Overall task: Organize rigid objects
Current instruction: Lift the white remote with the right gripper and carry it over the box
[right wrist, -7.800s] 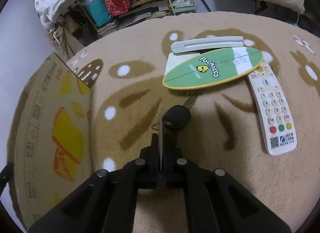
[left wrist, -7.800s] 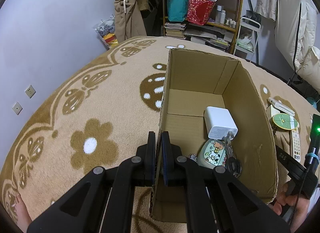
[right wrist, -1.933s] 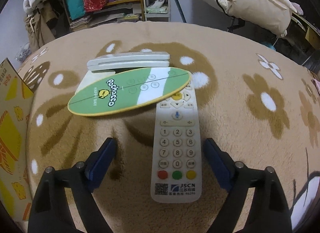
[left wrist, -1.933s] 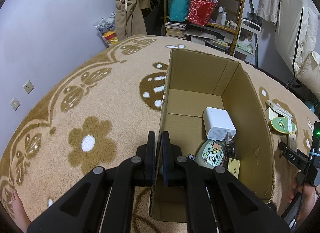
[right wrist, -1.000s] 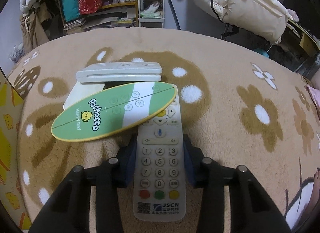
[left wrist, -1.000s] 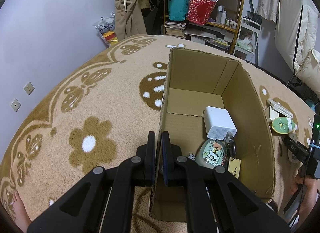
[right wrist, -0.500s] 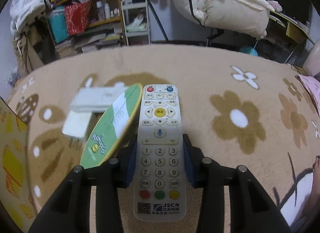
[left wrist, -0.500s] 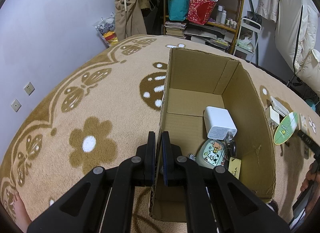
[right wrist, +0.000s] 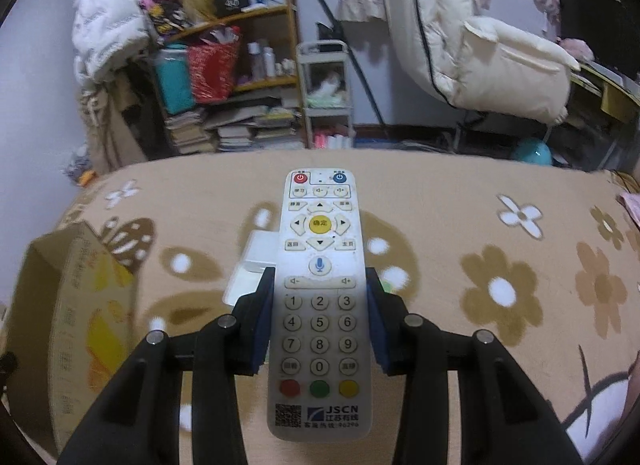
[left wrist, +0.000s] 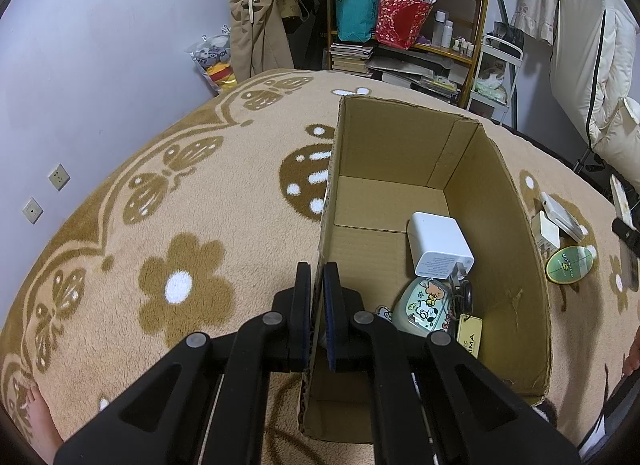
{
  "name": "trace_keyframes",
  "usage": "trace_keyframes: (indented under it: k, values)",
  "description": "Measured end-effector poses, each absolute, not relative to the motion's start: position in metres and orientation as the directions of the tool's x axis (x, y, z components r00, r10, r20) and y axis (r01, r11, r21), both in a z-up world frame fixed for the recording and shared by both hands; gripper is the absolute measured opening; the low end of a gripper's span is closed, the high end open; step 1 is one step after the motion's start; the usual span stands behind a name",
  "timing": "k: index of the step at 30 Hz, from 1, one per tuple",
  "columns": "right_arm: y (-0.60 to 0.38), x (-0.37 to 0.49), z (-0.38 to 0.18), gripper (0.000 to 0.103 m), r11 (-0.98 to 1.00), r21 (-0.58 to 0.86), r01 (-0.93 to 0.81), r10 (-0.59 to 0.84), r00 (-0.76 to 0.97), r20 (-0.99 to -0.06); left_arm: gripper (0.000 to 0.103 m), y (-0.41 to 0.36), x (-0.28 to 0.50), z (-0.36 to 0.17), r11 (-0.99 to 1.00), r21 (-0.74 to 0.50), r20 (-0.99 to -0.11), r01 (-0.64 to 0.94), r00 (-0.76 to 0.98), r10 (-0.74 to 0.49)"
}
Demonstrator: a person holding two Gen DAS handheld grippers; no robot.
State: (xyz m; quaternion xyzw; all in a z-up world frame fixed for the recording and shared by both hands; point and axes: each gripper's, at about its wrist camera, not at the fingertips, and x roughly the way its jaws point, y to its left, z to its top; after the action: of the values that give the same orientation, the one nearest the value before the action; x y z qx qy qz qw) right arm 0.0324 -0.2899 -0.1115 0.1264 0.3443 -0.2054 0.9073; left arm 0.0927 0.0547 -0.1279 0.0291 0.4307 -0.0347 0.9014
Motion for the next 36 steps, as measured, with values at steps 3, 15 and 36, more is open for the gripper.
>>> trace_keyframes:
  k: [3,15,36]
  values:
    - [-0.275,0.034,-0.104,0.044,0.9,0.092,0.426,-0.27,0.711,-0.65,0.005,0.055,0.093,-0.128,0.996,0.023,-0.778,0.088,0.627,-0.037]
    - [-0.221,0.049,-0.096,0.044,0.952,0.115,0.284,-0.148,0.755,-0.638,0.005,0.055,0.093,-0.128,0.996,0.023,-0.778,0.087,0.627,-0.037]
    - [-0.13,0.058,-0.094,0.044,0.989,0.151,0.01,0.086,0.781,-0.618,0.006,0.055,0.094,-0.128,0.996,0.026,-0.778,0.087,0.627,-0.035]
